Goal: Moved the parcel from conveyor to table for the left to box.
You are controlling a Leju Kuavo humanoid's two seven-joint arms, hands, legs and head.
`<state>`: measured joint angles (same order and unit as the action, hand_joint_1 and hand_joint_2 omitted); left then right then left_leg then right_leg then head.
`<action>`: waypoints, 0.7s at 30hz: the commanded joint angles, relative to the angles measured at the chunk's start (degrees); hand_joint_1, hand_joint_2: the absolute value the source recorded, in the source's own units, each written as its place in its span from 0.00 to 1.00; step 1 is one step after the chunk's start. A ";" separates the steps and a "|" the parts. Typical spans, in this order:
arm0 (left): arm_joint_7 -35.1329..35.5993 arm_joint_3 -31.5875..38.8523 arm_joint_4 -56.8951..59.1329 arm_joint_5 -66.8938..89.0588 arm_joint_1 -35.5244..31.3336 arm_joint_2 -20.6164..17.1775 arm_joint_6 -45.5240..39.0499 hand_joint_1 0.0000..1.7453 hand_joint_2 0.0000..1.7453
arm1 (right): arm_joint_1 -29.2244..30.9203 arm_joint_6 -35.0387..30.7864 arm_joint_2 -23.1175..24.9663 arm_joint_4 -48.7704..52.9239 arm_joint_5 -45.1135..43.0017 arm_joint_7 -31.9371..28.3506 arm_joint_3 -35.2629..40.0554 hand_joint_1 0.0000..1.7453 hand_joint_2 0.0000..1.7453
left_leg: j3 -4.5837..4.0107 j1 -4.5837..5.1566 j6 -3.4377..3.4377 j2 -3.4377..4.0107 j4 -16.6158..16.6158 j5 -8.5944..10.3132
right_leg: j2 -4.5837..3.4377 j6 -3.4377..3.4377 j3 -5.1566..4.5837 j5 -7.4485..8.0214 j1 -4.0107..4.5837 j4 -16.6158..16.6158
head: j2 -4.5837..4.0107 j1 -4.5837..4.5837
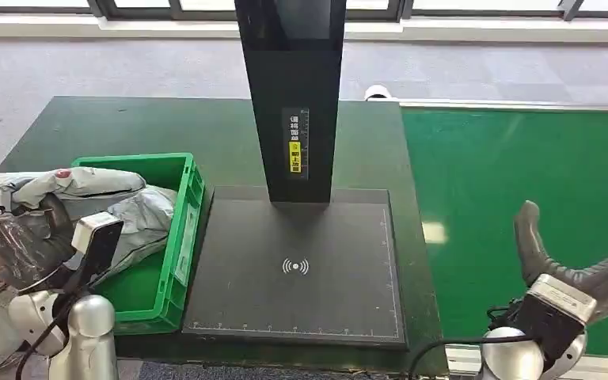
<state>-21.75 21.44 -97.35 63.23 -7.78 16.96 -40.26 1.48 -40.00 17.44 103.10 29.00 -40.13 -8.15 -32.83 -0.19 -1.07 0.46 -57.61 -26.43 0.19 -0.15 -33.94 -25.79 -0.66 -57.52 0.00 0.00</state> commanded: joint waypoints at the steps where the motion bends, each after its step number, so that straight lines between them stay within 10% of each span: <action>1: 0.38 5.35 4.71 0.12 -2.92 3.04 0.26 1.00 1.00 | -0.82 0.00 2.56 -0.91 -0.12 0.13 0.74 0.00 1.00 | 0.07 -0.06 0.00 -0.12 0.08 0.03 | 0.07 0.03 0.11 0.01 0.07 0.11 | 0.00 0.00; 21: 4.43 1.91 17.85 0.25 -3.77 1.87 0.26 1.00 1.00 | -1.54 0.00 2.56 0.23 -0.28 0.13 0.54 0.00 1.00 | 0.10 0.00 0.00 -0.24 0.14 0.08 | 0.19 0.02 0.15 0.00 0.01 0.13 | 0.00 0.00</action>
<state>-19.21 23.54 -90.70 63.17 -8.30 17.07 -40.22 1.47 -40.00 17.44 103.27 28.96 -40.13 -8.04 -32.82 -0.19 -1.07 0.45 -57.61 -26.43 0.18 -0.15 -33.94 -25.79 -0.65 -57.52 0.00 0.00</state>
